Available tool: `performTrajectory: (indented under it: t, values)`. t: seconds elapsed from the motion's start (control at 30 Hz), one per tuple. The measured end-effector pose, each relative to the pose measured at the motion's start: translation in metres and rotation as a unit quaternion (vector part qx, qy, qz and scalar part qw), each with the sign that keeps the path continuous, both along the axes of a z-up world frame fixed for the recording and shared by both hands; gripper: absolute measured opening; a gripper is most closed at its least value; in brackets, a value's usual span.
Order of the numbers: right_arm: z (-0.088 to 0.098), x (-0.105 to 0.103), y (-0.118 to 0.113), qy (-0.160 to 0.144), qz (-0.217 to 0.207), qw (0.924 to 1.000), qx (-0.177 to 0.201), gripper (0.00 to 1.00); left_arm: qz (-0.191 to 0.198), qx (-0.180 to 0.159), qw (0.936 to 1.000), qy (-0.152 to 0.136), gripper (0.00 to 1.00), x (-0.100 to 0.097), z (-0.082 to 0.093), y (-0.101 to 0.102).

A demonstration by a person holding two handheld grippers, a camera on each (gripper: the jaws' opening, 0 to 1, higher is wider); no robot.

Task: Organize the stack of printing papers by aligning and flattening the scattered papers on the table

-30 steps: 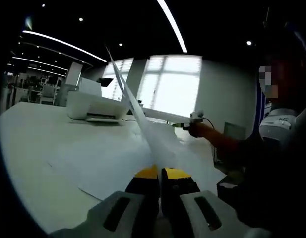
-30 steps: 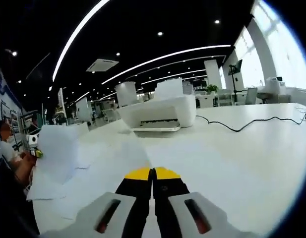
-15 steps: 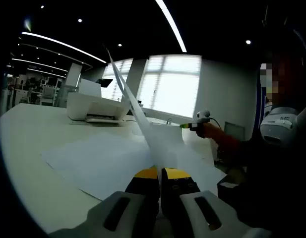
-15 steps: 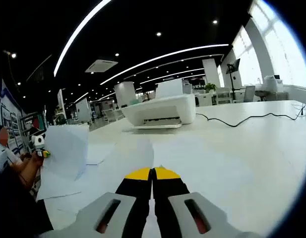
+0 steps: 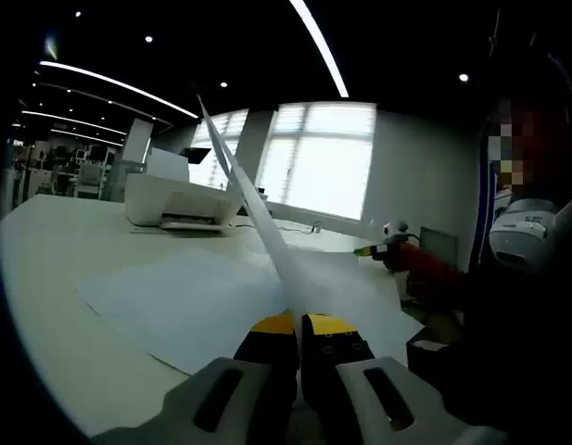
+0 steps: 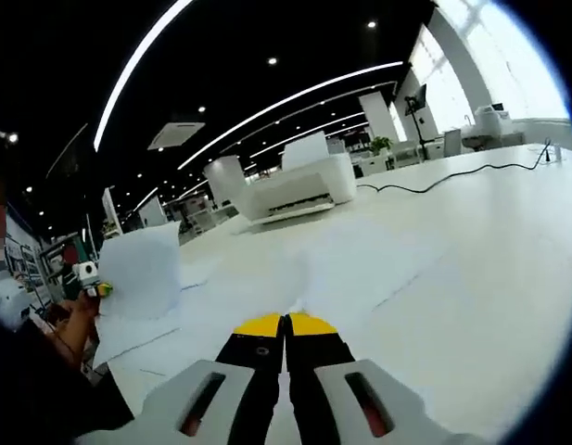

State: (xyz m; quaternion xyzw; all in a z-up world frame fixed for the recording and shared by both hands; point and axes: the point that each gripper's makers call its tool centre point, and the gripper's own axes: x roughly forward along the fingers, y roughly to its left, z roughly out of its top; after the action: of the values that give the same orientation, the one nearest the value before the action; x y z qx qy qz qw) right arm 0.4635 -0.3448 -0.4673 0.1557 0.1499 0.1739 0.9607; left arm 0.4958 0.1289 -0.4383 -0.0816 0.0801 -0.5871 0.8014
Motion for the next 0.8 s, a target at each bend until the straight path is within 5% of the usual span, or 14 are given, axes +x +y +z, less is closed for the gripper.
performTrajectory:
  t: [0.43, 0.8]
  values:
    - [0.024, 0.025, 0.016, -0.048, 0.018, 0.996, 0.073, 0.0, 0.002, 0.001, 1.0, -0.002, 0.07, 0.0, 0.0, -0.001]
    - [0.031, 0.059, 0.015, -0.06, -0.016, 0.9947, 0.082, 0.0, 0.003, 0.003, 1.0, -0.003, 0.07, -0.001, 0.0, -0.001]
